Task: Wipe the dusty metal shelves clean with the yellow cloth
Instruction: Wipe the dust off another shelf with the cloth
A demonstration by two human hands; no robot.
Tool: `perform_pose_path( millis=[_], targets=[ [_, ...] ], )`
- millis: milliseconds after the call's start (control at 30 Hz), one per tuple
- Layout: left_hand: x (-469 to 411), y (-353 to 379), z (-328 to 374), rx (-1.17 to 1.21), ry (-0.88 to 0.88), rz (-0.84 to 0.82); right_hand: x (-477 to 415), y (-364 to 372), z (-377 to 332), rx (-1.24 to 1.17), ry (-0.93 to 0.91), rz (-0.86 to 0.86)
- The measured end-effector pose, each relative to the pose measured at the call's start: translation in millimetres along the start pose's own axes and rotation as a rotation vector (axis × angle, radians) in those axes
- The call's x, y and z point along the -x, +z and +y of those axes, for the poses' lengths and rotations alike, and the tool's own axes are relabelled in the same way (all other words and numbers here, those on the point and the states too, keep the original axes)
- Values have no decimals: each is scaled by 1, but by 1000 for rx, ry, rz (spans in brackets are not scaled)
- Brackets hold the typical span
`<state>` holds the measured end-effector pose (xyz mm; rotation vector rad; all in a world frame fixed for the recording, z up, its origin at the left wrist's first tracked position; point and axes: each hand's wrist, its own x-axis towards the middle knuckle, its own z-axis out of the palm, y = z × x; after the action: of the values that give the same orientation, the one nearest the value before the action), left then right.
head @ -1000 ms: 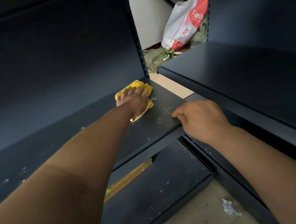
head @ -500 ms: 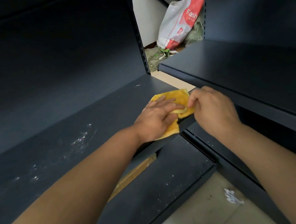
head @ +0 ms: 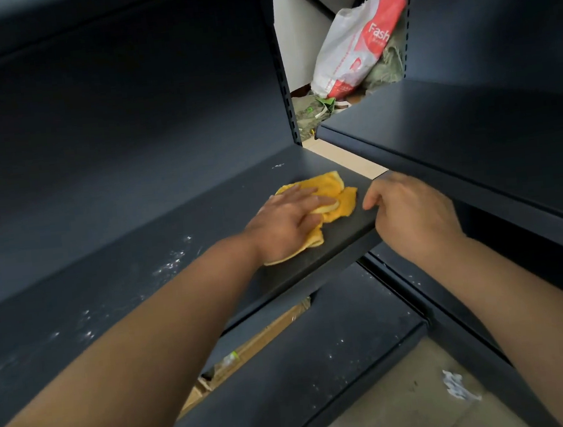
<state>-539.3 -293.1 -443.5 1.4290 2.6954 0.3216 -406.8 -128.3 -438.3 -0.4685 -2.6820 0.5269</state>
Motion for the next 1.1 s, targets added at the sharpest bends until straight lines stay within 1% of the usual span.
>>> perform_pose_path(
  millis=[100,267,400,533,600,700,767,833,967,1100],
  targets=[
    [-40,3,1,-39,-83,13,-7,1,1,13,-36,-77],
    [-90,7,-13,-75,-213,46,-29,16,-5,28,-177,-226],
    [-108,3,-22,-108,-394,27,-46,22,-6,94,-154,-314],
    [-111,-3,-31,-181,-580,2,-55,23,-11,212,-153,-389],
    [-101,-4,-41,-215,-656,-6,-57,22,-12,213,-121,-409],
    [-69,-11,-54,-174,-741,34,-55,20,-13,204,-83,-414],
    [-40,-19,-62,-176,-760,46,-50,21,-16,225,-84,-387],
    [-11,-25,-68,-226,-760,20,-45,21,-21,261,-81,-356],
    [31,-30,-68,-268,-857,56,-33,20,-33,296,-99,-331],
    [55,-27,-47,-372,-786,99,-18,24,-46,260,-142,-278]
  ],
)
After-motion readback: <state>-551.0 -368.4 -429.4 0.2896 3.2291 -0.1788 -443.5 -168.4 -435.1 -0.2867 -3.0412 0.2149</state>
